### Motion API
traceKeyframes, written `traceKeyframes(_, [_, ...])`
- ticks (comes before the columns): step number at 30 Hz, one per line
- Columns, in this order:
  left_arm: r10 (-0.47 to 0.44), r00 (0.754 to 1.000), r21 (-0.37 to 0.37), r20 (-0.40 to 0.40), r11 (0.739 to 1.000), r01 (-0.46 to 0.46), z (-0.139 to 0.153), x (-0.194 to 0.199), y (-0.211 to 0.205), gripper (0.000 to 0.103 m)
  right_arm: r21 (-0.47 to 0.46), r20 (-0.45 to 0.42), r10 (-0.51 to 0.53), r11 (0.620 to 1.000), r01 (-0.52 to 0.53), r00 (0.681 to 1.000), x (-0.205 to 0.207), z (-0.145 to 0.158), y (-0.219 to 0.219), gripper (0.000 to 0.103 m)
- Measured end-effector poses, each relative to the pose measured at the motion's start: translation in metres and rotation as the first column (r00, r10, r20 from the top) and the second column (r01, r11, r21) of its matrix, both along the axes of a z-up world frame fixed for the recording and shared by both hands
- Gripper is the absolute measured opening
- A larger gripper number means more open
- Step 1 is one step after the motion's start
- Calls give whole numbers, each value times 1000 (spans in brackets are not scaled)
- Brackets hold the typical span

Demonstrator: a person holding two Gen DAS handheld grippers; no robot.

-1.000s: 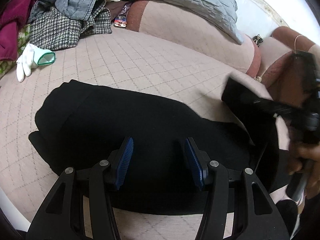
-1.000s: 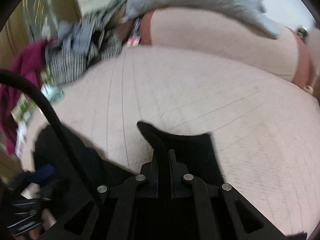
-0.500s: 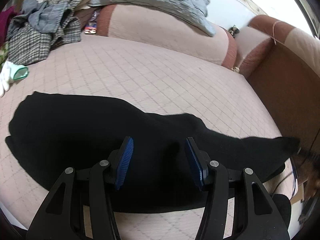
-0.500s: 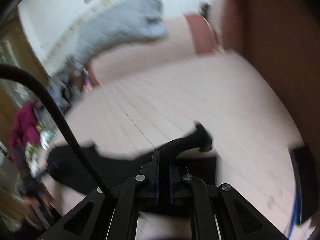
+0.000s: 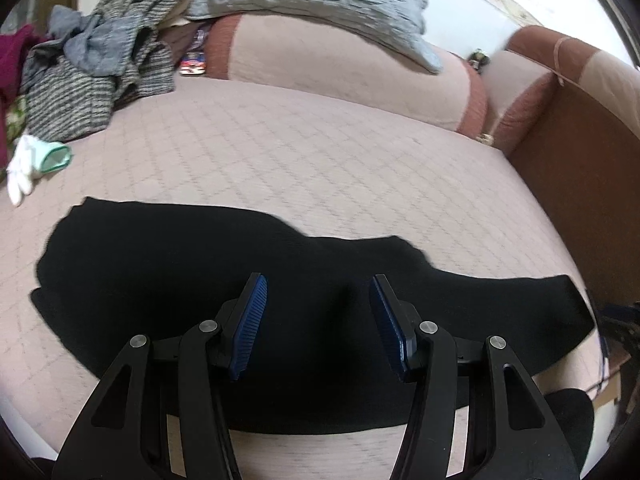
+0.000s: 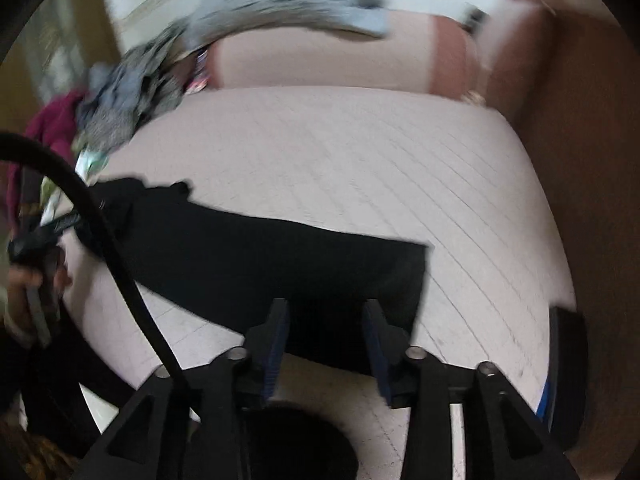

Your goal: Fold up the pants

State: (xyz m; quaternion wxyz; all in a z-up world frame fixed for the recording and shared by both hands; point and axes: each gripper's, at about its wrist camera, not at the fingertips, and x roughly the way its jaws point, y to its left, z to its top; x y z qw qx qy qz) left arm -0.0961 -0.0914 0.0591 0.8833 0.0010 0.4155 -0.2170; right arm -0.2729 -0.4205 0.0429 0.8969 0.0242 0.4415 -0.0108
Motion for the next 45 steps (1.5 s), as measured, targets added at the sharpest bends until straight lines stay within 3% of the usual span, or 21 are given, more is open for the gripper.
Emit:
traceKeyframes(3, [56, 998, 29, 16, 998, -56, -4, 7, 18, 53, -98, -41, 31, 995, -35, 999, -5, 3, 11, 41])
traceKeyframes(6, [124, 992, 25, -20, 992, -123, -15, 18, 41, 53, -109, -37, -15, 994, 11, 999, -5, 12, 4, 41])
traceKeyframes(9, [169, 984, -29, -49, 985, -170, -16, 24, 61, 53, 67, 69, -30, 997, 26, 997, 10, 29, -1, 42])
traceKeyframes(11, [207, 978, -27, -23, 978, -208, -8, 27, 70, 53, 226, 122, 13, 973, -40, 992, 38, 27, 11, 42])
traceKeyframes(14, [264, 964, -33, 13, 964, -263, 5, 31, 91, 53, 271, 81, 69, 958, -89, 994, 100, 5, 52, 42])
traceKeyframes(20, [389, 921, -36, -19, 920, -389, 7, 48, 150, 53, 408, -33, 126, 907, -102, 991, 200, -42, 90, 42])
traceKeyframes(22, [405, 914, -33, -29, 914, -405, 4, 52, 164, 53, 439, -70, 146, 893, -101, 987, 216, -53, 98, 42])
traceKeyframes(24, [409, 911, -32, -53, 911, -411, -3, 55, 176, 53, 479, -76, 156, 872, -101, 985, 224, -59, 102, 30])
traceKeyframes(27, [393, 912, -76, -117, 912, -403, -15, 61, 184, 53, 499, -47, 167, 858, -122, 985, 223, -60, 105, 23])
traceKeyframes(30, [356, 920, -125, -167, 917, -378, -20, 65, 183, 53, 476, -34, 166, 870, -130, 986, 221, -58, 109, 20])
traceKeyframes(35, [317, 937, -145, -150, 930, -338, -19, 63, 173, 53, 513, -38, 156, 850, -115, 987, 225, -58, 107, 20])
traceKeyframes(36, [314, 939, -141, -137, 932, -333, -18, 61, 171, 51, 515, -36, 154, 850, -114, 987, 224, -58, 107, 20])
traceKeyframes(37, [305, 945, -125, -114, 940, -319, -16, 59, 168, 27, 504, -28, 153, 856, -118, 988, 223, -58, 108, 19])
traceKeyframes(38, [298, 949, -106, -104, 945, -308, -15, 59, 166, 15, 484, -17, 153, 866, -126, 988, 221, -56, 110, 10])
traceKeyframes(42, [279, 959, -107, -56, 953, -284, -6, 52, 168, 8, 430, 37, 152, 890, -153, 988, 214, -43, 116, 7])
traceKeyframes(45, [273, 962, -104, 3, 957, -271, 3, 40, 171, 7, 470, 92, 114, 871, -144, 989, 208, -33, 109, 7])
